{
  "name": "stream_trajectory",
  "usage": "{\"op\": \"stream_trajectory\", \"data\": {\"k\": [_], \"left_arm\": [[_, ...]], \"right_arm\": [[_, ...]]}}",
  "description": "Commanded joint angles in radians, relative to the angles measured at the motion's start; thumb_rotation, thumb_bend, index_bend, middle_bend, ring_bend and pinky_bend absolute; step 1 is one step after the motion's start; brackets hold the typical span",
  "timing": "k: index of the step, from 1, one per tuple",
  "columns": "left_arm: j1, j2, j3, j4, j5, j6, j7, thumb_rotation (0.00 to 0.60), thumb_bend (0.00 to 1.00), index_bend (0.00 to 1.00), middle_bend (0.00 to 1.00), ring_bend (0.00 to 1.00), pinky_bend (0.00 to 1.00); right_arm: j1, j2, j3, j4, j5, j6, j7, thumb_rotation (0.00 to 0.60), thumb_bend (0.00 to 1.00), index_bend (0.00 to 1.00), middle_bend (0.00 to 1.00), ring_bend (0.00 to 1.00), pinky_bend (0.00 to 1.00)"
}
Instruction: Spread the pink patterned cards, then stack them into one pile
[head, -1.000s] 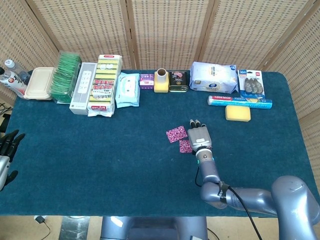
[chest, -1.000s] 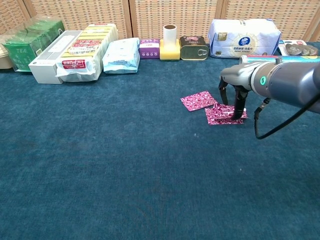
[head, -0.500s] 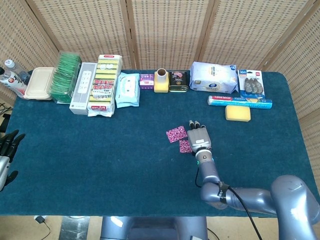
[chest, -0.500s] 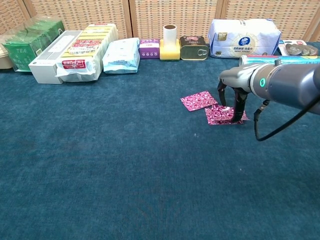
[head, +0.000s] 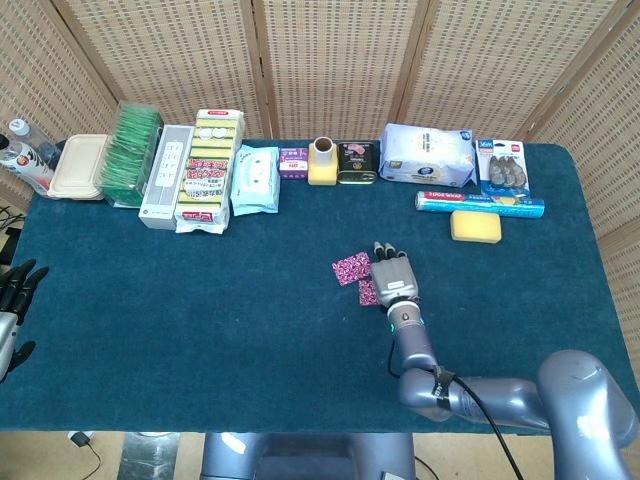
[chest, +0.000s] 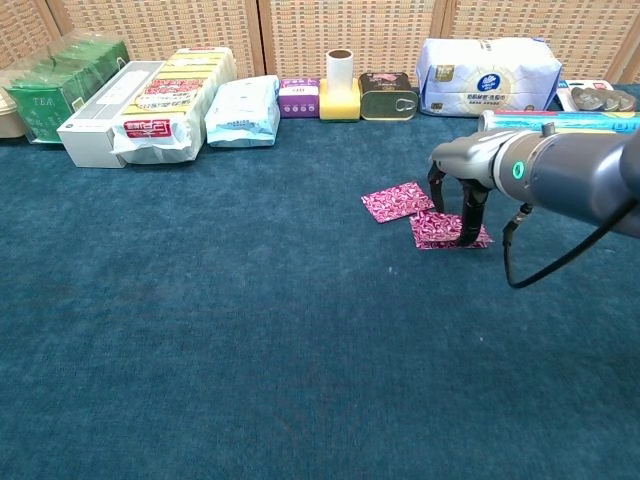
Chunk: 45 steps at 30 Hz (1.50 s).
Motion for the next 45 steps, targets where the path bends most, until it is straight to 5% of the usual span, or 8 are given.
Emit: {"op": "stream_trajectory", "data": {"k": [1,13,20,28,45], "left_arm": [[0.0,0.001,0.0,0.0,0.0,-0.001,-0.001,0.6,0.09,0.0,0.0,0.0,0.08],[0.0,0.003,-0.001,0.003,0.001,0.003,-0.01,0.6,0.09,0.0,0.0,0.0,0.08],[-0.001,0.003,-0.001,0.002,0.002,0.001,-0.009,0.6,0.09,0.0,0.0,0.0,0.08],[0.0,0.003,0.0,0.002,0.003,0.001,-0.01,0.6,0.1,0.0,0.0,0.0,0.08],[-0.009,-0.003,-0.014,0.006,-0.025,-0.012,-0.011,0.6,0.09,0.0,0.0,0.0,0.08]], "right_arm": [[0.001,-0.002,0.0,0.0,0.0,0.001,0.001,0.6,0.27,0.34,0.01,0.0,0.19],[-0.002,0.002,0.001,-0.019,-0.016,0.01,0.011,0.6,0.27,0.29,0.01,0.0,0.19],[-0.018,0.021,0.009,-0.04,-0.143,-0.024,0.099,0.6,0.27,0.28,0.01,0.0,0.2],[-0.015,-0.016,0.009,0.037,-0.291,-0.075,0.189,0.6,0.27,0.28,0.02,0.0,0.2],[0.061,-0.101,0.019,0.221,-0.268,-0.192,0.167,0.6,0.27,0.25,0.02,0.0,0.21]]}}
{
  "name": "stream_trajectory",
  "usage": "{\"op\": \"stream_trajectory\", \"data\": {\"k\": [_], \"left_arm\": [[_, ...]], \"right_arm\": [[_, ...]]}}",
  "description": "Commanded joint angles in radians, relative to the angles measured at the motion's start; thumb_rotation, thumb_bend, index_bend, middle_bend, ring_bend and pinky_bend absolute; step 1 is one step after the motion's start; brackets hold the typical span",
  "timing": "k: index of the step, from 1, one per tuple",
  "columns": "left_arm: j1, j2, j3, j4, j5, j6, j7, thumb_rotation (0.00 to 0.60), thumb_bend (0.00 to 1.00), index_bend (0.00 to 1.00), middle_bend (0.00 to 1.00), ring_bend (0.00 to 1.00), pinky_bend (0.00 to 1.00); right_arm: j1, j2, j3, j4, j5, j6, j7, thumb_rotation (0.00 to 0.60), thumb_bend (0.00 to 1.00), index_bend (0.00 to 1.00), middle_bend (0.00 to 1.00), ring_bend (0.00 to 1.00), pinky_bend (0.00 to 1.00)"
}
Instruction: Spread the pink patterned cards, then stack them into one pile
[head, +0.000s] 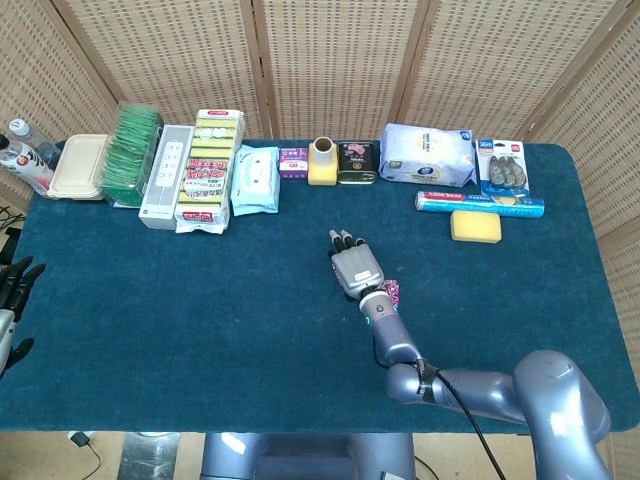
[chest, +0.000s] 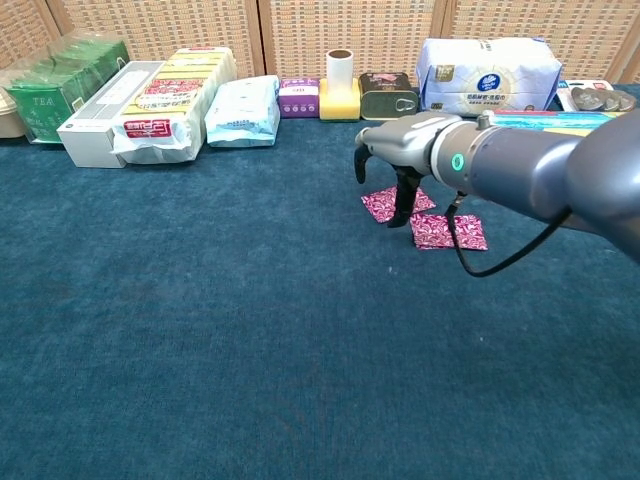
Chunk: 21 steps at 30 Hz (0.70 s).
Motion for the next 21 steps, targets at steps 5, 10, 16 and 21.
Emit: {"op": "stream_trajectory", "data": {"k": [5,10,16,21], "left_arm": [[-0.003,0.0,-0.008,-0.002,-0.018,-0.007,0.002,0.6,0.09,0.0,0.0,0.0,0.08],[-0.007,-0.003,-0.01,-0.003,-0.026,-0.014,0.01,0.6,0.09,0.0,0.0,0.0,0.08],[-0.01,-0.006,-0.01,-0.007,-0.029,-0.021,0.025,0.6,0.09,0.0,0.0,0.0,0.08],[-0.01,-0.009,-0.01,-0.008,-0.033,-0.022,0.029,0.6,0.09,0.0,0.0,0.0,0.08]], "right_arm": [[0.043,-0.023,0.0,0.083,0.019,-0.047,-0.03,0.6,0.27,0.25,0.02,0.0,0.21],[0.049,-0.026,-0.011,0.106,0.02,-0.062,-0.036,0.6,0.27,0.25,0.02,0.0,0.22],[0.045,-0.018,-0.022,0.099,0.008,-0.08,-0.02,0.6,0.28,0.25,0.02,0.0,0.22],[0.046,-0.025,-0.029,0.113,-0.014,-0.083,-0.007,0.6,0.28,0.25,0.02,0.0,0.22]]}}
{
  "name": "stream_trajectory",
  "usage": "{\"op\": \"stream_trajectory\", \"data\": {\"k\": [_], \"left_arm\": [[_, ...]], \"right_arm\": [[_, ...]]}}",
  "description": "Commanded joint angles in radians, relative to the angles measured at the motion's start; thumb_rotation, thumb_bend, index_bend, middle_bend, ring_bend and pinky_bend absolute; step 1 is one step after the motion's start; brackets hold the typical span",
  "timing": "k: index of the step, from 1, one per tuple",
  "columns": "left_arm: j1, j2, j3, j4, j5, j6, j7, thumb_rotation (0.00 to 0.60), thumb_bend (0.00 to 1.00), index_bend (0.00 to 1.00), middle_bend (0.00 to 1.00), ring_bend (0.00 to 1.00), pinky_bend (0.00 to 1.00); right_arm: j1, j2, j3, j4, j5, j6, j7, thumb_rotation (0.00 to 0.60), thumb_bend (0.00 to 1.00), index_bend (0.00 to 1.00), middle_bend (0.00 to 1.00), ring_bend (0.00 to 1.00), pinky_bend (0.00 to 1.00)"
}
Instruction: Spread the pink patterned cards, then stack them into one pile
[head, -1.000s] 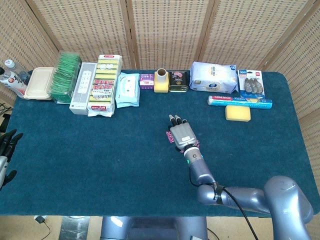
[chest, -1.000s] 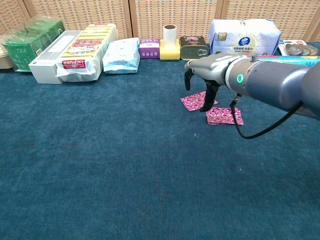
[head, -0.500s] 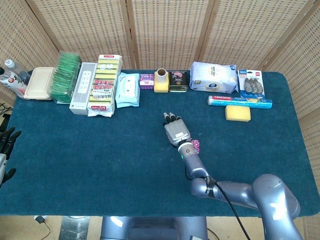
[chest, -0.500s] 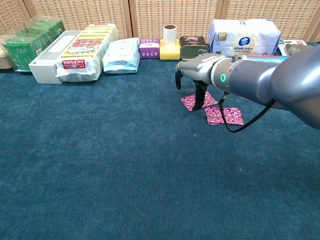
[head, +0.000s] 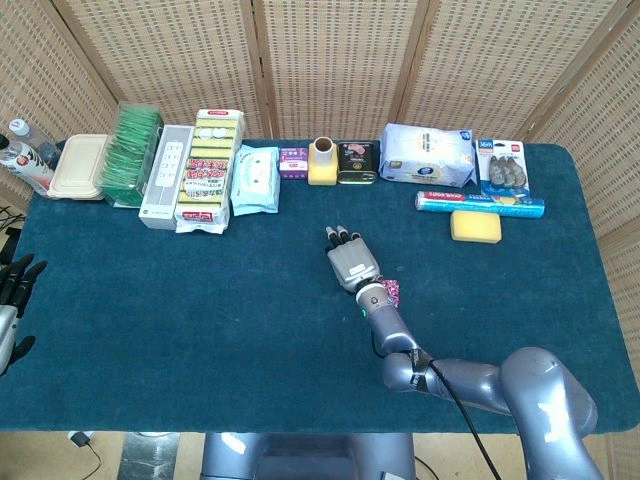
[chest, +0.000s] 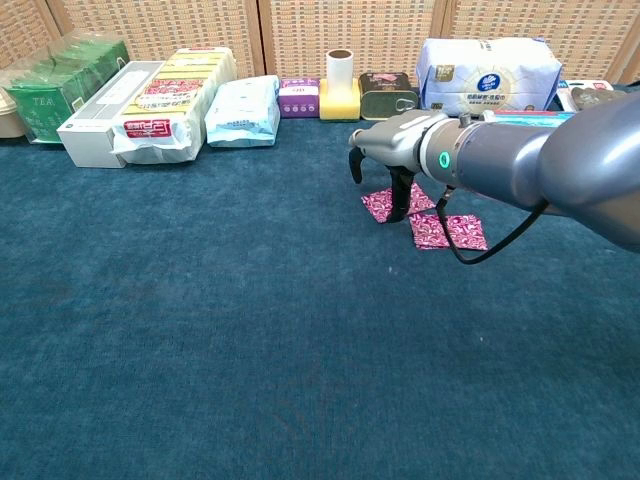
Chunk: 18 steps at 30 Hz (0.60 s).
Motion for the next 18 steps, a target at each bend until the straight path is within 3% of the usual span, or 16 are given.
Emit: {"op": "stream_trajectory", "data": {"k": [1,18], "left_arm": [[0.0,0.0,0.0,0.0,-0.001,0.0,0.0,0.6,0.09,0.0,0.0,0.0,0.08],[-0.002,0.002,-0.001,0.001,-0.002,-0.003,-0.003,0.6,0.09,0.0,0.0,0.0,0.08]], "right_arm": [[0.001,-0.005,-0.004,0.011,-0.009,-0.004,0.006,0.6,0.28,0.25,0.02,0.0,0.22],[-0.002,-0.026,-0.018,0.047,-0.04,0.007,0.004,0.6,0.29,0.3,0.02,0.0,0.24]]}}
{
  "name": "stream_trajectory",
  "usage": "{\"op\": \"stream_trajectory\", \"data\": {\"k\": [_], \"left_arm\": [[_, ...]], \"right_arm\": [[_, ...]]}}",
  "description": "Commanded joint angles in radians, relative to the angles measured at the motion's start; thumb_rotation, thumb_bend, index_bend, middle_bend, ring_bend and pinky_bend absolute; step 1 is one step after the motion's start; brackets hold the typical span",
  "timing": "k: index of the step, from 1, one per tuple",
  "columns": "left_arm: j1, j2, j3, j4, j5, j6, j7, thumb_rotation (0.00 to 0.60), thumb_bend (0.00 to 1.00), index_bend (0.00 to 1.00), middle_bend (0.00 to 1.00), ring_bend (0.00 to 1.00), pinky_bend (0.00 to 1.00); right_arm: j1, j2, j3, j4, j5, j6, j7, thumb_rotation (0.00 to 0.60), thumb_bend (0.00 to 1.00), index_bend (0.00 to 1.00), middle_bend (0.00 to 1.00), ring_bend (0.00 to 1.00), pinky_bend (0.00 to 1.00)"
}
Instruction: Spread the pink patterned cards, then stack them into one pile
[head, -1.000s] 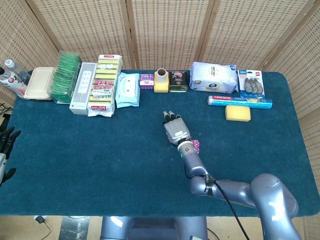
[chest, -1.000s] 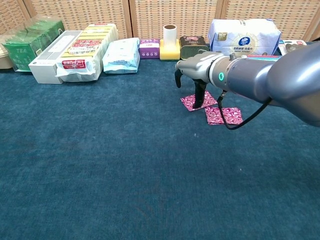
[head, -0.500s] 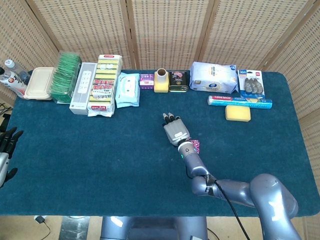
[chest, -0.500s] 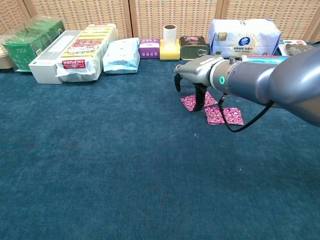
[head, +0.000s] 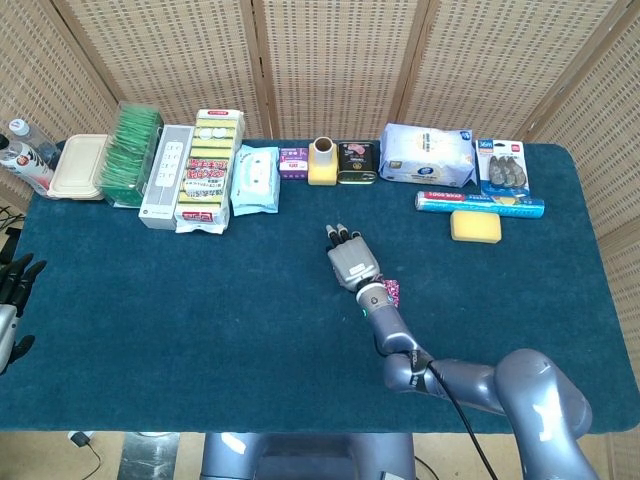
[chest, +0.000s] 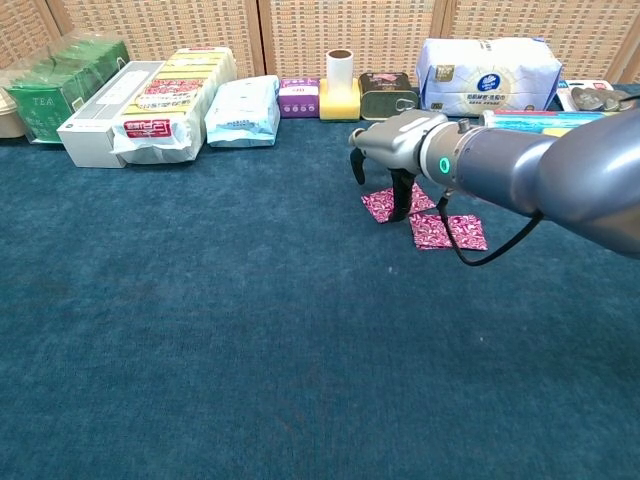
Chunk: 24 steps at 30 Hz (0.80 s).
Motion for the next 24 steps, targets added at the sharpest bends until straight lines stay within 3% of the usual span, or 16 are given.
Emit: {"op": "stream_trajectory", "data": {"k": [1,17,24], "left_arm": [[0.0,0.0,0.001,0.0,0.001,0.0,0.0,0.6,0.09,0.0,0.0,0.0,0.08],[0.003,0.003,0.001,0.002,0.005,0.008,-0.009,0.6,0.09,0.0,0.0,0.0,0.08],[0.003,0.002,0.001,0.001,0.004,0.007,-0.008,0.6,0.09,0.0,0.0,0.0,0.08]], "right_arm": [[0.0,-0.003,-0.001,0.002,0.003,0.001,-0.005,0.6,0.29,0.3,0.02,0.0,0.24],[-0.007,-0.006,-0.007,0.012,-0.018,-0.007,-0.008,0.6,0.3,0.24,0.02,0.0,0.25],[-0.011,-0.021,-0.011,0.04,-0.043,0.0,-0.004,0.6,0.3,0.3,0.03,0.0,0.26]]}}
